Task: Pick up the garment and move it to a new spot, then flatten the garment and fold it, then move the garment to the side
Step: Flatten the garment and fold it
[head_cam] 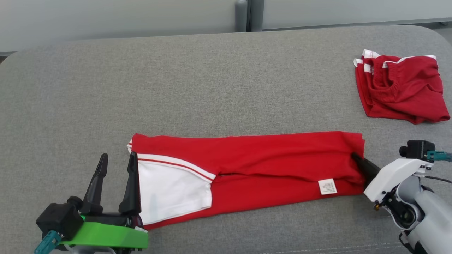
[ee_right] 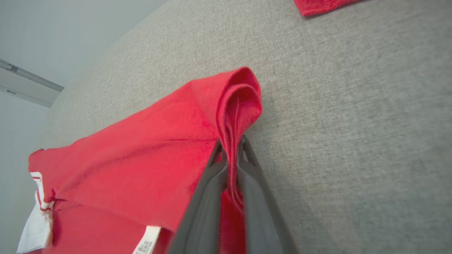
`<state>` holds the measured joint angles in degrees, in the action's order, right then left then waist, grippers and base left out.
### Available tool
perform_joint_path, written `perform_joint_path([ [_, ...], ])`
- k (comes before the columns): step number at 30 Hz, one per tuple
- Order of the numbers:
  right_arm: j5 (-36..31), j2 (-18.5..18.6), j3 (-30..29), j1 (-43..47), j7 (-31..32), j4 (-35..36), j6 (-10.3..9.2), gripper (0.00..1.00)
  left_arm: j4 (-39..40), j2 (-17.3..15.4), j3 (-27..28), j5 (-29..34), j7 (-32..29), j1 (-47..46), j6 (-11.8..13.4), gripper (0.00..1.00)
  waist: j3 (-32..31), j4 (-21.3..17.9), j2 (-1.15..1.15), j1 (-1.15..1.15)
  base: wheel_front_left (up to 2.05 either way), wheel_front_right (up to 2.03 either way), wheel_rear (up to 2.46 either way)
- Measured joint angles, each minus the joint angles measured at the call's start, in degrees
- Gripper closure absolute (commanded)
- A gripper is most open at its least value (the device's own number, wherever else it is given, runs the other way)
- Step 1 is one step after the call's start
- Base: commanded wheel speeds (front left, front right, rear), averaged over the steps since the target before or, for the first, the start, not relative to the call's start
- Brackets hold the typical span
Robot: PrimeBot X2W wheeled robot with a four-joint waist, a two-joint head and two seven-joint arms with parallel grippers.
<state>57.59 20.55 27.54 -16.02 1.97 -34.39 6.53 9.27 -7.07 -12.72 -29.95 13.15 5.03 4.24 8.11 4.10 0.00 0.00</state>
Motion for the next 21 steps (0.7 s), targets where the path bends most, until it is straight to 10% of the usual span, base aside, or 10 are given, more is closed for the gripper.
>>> perform_joint_path([
  [13, 0.1, 9.8, -4.0, -2.6, 0.6, -1.0, 0.01, 1.0, 0.9, 0.0, 0.3, 0.0, 0.0, 0.2, 0.5, 0.0, -0.2, -3.0, 0.0, 0.0, 0.0, 0.0, 0.0],
  [21, 2.5, 8.9, -4.2, -3.5, 2.6, 0.3, 0.01, 1.0, 0.9, 0.4, -0.7, 0.0, 0.0, 0.3, 0.5, 0.0, -0.4, -4.2, 0.0, 0.0, 0.0, 0.0, 0.0],
])
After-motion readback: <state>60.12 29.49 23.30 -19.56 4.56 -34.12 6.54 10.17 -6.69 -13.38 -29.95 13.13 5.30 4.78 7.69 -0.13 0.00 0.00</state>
